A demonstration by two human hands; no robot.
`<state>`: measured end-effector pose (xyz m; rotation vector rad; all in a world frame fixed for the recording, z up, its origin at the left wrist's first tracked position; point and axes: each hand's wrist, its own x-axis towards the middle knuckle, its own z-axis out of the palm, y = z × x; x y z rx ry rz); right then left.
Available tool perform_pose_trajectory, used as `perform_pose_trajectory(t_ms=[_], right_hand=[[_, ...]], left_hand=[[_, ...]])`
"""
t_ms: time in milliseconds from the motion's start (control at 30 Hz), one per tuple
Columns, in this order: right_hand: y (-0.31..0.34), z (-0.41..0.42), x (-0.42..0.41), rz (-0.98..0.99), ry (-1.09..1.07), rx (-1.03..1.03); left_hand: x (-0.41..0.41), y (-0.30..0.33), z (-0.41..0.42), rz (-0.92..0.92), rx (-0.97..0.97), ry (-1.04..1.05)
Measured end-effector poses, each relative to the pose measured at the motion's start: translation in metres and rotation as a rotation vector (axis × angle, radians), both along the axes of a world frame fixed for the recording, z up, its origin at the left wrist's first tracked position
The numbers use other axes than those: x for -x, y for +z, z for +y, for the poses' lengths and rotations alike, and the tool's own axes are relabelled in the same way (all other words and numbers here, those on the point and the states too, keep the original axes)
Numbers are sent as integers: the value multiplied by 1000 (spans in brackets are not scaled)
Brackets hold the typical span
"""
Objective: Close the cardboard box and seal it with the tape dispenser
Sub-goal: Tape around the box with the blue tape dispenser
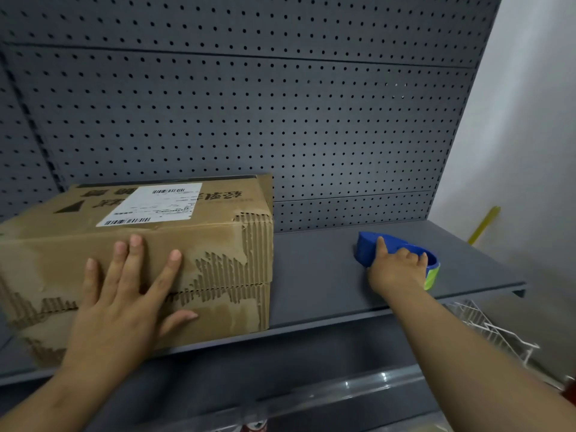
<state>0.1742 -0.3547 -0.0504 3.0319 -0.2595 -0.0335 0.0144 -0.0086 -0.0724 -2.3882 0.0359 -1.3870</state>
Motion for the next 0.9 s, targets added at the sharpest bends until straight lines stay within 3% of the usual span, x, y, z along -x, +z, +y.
perform_pose_trajectory(t_ms=[400,533,700,900], right_hand=[[-5,-8,-16,-222,162,-15],[18,4,-6,-443,228,-133],[69,32,35,-797,463,-465],[98,69,92,-964,620,-558]], left_hand=[[9,-1,-17,93,205,126],[9,-2,-18,122,231,144],[7,-6,-14,105,221,124],[5,-10,-8,87,168,41]])
